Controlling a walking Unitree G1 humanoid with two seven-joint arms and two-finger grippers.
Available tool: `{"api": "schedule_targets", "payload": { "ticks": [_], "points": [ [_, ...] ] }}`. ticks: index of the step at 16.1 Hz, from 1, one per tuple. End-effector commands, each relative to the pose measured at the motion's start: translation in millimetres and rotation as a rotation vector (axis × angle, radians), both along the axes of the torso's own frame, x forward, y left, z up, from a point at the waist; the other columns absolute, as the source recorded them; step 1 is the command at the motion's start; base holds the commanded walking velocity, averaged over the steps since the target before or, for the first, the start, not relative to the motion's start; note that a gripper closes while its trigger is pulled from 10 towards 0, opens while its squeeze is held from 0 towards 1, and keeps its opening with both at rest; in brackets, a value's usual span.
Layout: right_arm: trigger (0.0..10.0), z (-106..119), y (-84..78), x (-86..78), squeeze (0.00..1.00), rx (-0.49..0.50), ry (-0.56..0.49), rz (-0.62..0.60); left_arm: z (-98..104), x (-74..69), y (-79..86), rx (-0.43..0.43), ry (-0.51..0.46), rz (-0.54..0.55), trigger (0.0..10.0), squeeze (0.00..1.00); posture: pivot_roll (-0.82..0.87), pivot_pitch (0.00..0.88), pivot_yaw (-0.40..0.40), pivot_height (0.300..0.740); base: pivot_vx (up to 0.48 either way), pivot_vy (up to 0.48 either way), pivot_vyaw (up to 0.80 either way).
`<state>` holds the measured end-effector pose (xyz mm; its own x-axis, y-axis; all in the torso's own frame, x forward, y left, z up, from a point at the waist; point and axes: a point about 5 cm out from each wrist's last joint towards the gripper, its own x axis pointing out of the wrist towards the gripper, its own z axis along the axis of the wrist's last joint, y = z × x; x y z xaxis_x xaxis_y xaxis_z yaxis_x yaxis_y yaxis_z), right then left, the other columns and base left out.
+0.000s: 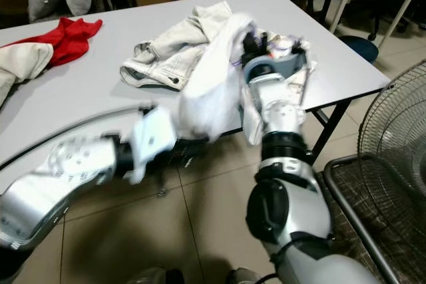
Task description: Hang hanger
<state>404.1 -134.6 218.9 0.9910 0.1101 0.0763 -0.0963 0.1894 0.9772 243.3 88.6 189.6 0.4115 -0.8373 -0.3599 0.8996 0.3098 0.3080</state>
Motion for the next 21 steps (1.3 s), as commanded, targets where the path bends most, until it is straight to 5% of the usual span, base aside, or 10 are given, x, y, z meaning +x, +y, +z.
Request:
{"api": "schedule_targets", "payload": {
  "ticks": [1,3,4,6,7,8,11,15,19,21],
  "points": [
    [10.0,7.8,-1.1,-1.5,0.0,-0.081,-0.038,0.002,-5.1,-3.4,5.4,0.048,-0.014,-0.004,10.0,1.0,-0.1,0.069,0.052,0.74,0.0,0.0,0.0],
    [10.0,13.0,0.5,-4.3,0.0,-0.085,-0.07,0.034,-10.7,-10.8,9.8,0.04,0.011,-0.007,10.0,1.0,-0.09,0.069,0.05,0.74,0.0,0.0,0.0],
    [10.0,18.3,1.4,-6.5,0.0,-0.081,-0.109,0.05,-12.3,-13.1,12.5,0.023,0.026,0.012,10.0,0.84,-0.09,0.06,0.044,0.74,0.0,0.0,0.0],
    [10.0,26.1,-1.0,-11.1,0.0,-0.01,-0.149,0.07,-13.3,-10.6,24.2,0.011,0.019,0.099,10.0,0.14,-0.09,0.056,0.036,0.74,0.0,0.0,0.38],
    [10.0,35.7,-4.0,-21.8,0.0,-0.1,-0.221,0.112,-9.3,-2.9,43.0,-0.031,-0.006,0.229,10.0,0.0,-0.09,0.063,0.039,0.74,0.0,0.0,0.77],
    [10.0,37.2,-4.4,-24.3,0.0,-0.117,-0.232,0.122,-8.2,-1.7,46.1,-0.044,-0.011,0.252,10.0,0.0,-0.09,0.065,0.04,0.74,0.0,0.0,0.77],
    [10.0,60.2,-13.3,-58.6,0.0,-0.292,-0.371,0.235,5.8,7.1,73.5,-0.329,0.001,0.556,10.0,0.0,-0.1,0.082,0.058,0.74,0.0,0.0,0.77],
    [10.0,86.0,-29.1,-106.9,0.0,-0.466,-0.459,0.291,3.7,-9.8,70.3,-0.53,0.083,0.654,10.0,0.0,-0.13,0.091,0.042,0.74,0.0,0.0,0.79],
    [10.0,117.7,-52.5,-107.6,0.0,-0.497,-0.478,0.166,-3.7,-1.7,53.1,-0.545,0.151,0.704,10.0,0.0,-0.13,0.11,0.044,0.74,0.0,0.0,0.79],
    [10.0,146.3,-47.4,-111.6,0.0,-0.511,-0.572,0.181,-0.3,0.9,47.6,-0.551,0.159,0.691,10.0,0.0,-0.14,0.117,0.037,0.74,0.0,0.0,0.79]
  ]
}}
